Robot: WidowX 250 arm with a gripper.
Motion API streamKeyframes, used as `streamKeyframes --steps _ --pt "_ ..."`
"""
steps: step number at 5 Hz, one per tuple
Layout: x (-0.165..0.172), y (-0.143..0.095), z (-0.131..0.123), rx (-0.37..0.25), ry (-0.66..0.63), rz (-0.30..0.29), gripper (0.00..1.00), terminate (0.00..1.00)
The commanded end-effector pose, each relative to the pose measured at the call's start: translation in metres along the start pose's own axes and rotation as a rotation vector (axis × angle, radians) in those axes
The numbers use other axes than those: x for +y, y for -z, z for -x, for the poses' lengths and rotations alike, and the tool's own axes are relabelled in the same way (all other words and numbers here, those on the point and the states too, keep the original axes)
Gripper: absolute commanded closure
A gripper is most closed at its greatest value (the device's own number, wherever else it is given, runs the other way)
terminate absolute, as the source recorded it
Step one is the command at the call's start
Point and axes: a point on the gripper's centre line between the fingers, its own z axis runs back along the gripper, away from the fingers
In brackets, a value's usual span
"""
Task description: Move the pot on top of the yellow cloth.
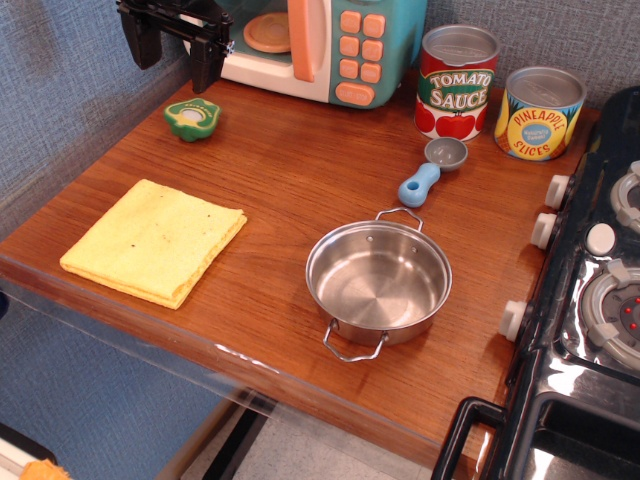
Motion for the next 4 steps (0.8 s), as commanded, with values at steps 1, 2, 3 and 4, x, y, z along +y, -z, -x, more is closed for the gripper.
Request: streamKeyframes --steps 1,2,3,4 --pt "0.000 0.000 0.000 0.000 0.000 0.000 0.00 0.00" --pt "-0.039 -0.001 0.018 0.008 0.058 -0.001 0.00 0.00" --pt "-0.081 -0.003 0.043 -0.001 0.121 0.041 0.00 0.00" --pt "-0.109 -0.012 0.063 -0.036 0.185 0.070 0.00 0.00"
